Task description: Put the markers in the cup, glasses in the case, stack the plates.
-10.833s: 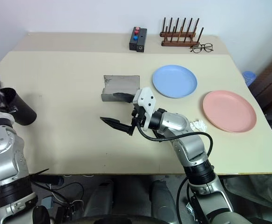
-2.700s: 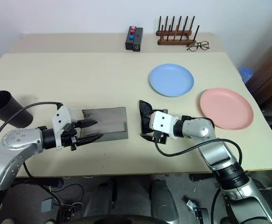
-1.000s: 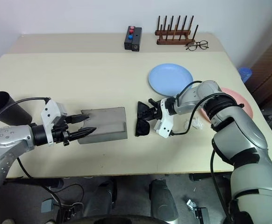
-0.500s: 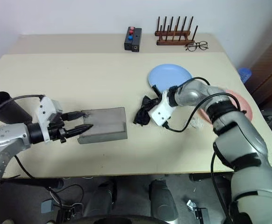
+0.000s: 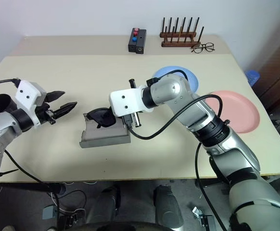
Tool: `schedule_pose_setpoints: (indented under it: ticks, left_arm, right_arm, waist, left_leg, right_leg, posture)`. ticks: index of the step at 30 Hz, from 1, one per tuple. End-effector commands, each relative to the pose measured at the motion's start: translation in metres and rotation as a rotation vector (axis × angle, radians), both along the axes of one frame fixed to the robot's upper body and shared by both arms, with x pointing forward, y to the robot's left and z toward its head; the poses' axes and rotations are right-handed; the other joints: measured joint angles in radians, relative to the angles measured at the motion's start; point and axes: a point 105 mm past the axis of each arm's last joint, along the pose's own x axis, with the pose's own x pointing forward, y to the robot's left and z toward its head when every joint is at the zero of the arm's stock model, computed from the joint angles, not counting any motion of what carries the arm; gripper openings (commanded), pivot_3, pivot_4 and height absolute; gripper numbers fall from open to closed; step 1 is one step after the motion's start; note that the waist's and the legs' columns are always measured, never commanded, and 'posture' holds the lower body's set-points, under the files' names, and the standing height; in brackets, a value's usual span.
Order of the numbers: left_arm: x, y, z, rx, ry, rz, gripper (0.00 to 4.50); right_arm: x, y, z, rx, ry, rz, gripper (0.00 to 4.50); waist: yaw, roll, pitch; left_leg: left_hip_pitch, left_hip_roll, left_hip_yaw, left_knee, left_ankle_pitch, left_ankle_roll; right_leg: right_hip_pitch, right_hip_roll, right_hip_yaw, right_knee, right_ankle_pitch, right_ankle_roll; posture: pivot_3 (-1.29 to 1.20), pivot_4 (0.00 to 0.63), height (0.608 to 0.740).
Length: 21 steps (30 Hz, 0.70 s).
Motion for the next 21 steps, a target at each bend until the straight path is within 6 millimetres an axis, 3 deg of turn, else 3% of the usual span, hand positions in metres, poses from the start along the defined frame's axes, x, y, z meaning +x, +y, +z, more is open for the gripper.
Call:
schedule_pose_setpoints:
  ticks: [1, 7, 16, 21]
  left_arm:
    - [-0.002, -0.003, 0.012, 0.011, -0.058, -0.017, 2.81]
    - [-0.004, -0.005, 0.01, 0.009, -0.049, -0.033, 2.81]
    - [-0.005, -0.013, 0.004, -0.006, -0.035, -0.062, 2.81]
    - [-0.005, -0.017, 0.002, -0.012, -0.032, -0.073, 2.81]
  right_arm:
    - [-0.002, -0.001, 0.005, 0.034, -0.035, -0.015, 0.06]
    - [0.011, -0.022, 0.0, 0.024, -0.145, 0.008, 0.06]
    - [0.088, -0.072, 0.001, -0.024, -0.44, -0.229, 0.06]
    - [0.101, -0.077, -0.003, 0.021, -0.546, -0.235, 0.06]
  waist:
    - [-0.001, 0.0, 0.0]
    - [-0.004, 0.0, 0.0]
    - [-0.005, 0.0, 0.0]
    - [-0.006, 0.0, 0.0]
  left_leg:
    - [0.0, 0.0, 0.0, 0.0, 0.0, 0.0]
    - [0.0, 0.0, 0.0, 0.0, 0.0, 0.0]
    - [0.0, 0.0, 0.0, -0.001, 0.0, 0.0]
    - [0.0, 0.0, 0.001, -0.002, 0.0, 0.0]
  right_leg:
    - [0.0, 0.0, 0.0, 0.0, 0.0, 0.0]
    - [-0.001, 0.0, 0.0, 0.0, 0.0, 0.0]
    - [-0.001, 0.0, 0.0, -0.001, 0.0, 0.0]
    - [-0.001, 0.0, 0.0, -0.001, 0.0, 0.0]
  posture:
    - [0.0, 0.15, 0.738]
    - [0.0, 0.15, 0.738]
    - [0.0, 0.15, 0.738]
    - [0.0, 0.15, 0.738]
